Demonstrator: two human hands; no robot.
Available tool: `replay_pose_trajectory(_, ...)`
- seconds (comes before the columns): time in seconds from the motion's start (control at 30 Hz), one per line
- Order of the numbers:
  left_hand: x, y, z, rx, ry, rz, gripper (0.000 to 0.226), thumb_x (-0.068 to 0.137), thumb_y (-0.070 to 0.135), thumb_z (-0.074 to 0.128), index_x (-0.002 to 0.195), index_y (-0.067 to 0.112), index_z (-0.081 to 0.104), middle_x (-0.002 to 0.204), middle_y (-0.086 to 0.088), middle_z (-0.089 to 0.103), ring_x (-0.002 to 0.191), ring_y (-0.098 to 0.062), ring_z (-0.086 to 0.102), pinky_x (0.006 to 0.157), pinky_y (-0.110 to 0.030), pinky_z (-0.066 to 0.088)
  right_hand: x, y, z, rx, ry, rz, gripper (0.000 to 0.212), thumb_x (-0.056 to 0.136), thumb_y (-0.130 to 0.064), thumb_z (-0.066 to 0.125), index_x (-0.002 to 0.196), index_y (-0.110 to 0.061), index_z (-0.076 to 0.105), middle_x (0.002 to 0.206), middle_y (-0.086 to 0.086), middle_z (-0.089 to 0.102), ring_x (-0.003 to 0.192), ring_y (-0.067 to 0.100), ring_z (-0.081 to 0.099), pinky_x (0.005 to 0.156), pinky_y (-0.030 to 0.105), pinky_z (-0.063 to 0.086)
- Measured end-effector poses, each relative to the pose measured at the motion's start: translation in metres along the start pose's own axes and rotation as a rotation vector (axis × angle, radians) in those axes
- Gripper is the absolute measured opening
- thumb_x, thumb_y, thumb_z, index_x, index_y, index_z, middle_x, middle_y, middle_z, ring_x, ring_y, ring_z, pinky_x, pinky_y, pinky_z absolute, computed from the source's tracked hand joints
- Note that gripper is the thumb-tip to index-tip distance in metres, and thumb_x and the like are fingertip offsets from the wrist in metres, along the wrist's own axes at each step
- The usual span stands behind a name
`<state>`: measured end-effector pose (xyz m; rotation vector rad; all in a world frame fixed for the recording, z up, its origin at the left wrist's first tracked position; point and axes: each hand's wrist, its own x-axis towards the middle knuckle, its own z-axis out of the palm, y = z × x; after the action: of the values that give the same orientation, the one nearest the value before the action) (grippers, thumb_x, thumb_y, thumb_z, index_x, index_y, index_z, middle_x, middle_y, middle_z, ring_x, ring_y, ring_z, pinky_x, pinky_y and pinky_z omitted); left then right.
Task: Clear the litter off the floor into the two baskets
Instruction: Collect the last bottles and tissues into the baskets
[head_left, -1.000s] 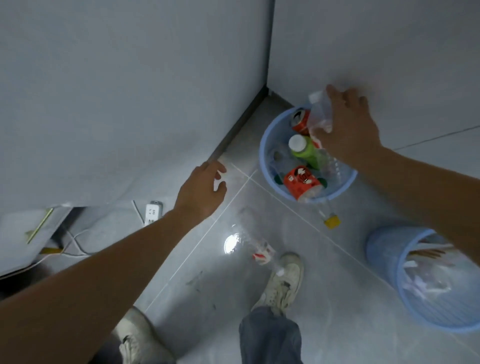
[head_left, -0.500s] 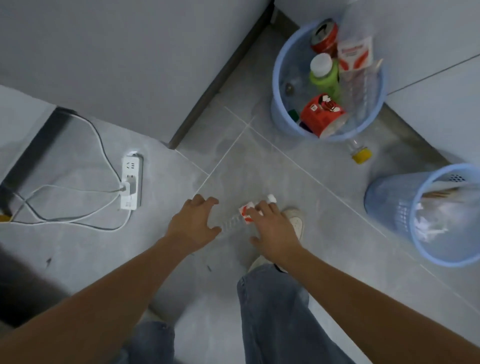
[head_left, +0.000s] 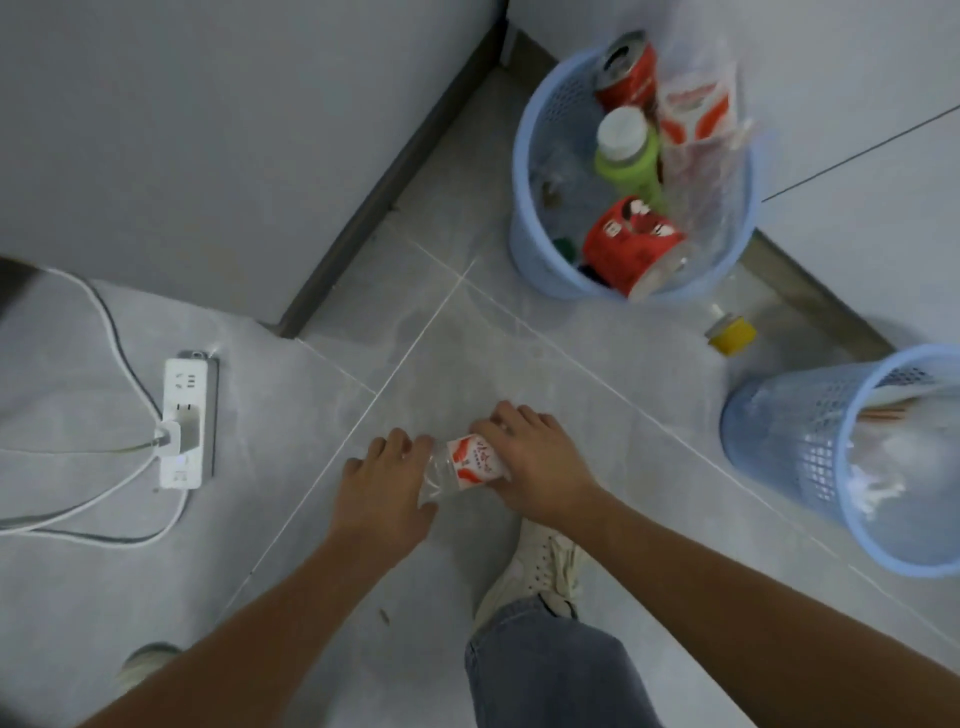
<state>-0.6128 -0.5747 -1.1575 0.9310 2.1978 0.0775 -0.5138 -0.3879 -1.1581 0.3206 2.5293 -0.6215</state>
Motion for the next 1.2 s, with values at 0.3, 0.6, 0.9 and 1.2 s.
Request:
replay_pose_trajectory(0.3,0.009,0.132,-0.275,-0.075,0.457,0.414,0.075,0.072,0.041,0.08,0.14,0.025,0.052,0.136,-0.001,0.052,0.125,-0.025,0.05,0.1,-0.046,0.046,-0.102,0.025,-0.259,0.269,0.451,0.202,0.063,0.078,-0.05,0.076,0.131,-0.029,0.051,0.124,-0.01,0.052,0.11,0.011,0.051,0.086,0.026,0.05)
replay_pose_trajectory(0.6,0.119,0.191,-0.335,-0.179,0.338,0.092,0.064,0.08,0.024,0.071,0.138,0.031,0.045,0.134,-0.007,0.041,0.112,-0.033,0.054,0.086,-0.045,0.054,-0.022,0.066,-0.34,0.227,0.49,0.364,0.069,0.081,-0.057,0.073,0.136,-0.026,0.044,0.125,-0.001,0.056,0.112,0.022,0.057,0.083,0.04,0.056)
replay_pose_trajectory(0.9,0.141,0.172,-0.27,-0.706,0.159,-0.027,0.053,0.095,0.043,0.063,0.145,0.038,0.045,0.151,-0.002,0.035,0.126,-0.023,0.054,0.103,-0.042,0.051,0.029,0.017,-0.277,0.269,0.372,0.41,0.079,0.086,-0.039,0.069,0.15,-0.018,0.029,0.144,0.012,0.047,0.114,0.033,0.063,0.085,0.046,0.059)
replay_pose_trajectory(1.2,0.167,0.147,-0.261,-0.64,0.219,-0.058,0.053,0.098,0.035,0.06,0.147,0.025,0.042,0.14,0.0,0.051,0.127,-0.011,0.053,0.105,-0.03,0.045,0.052,0.027,-0.261,0.212,0.423,0.373,0.053,0.093,-0.048,0.06,0.135,-0.021,0.044,0.133,0.003,0.055,0.119,0.024,0.056,0.098,0.039,0.054)
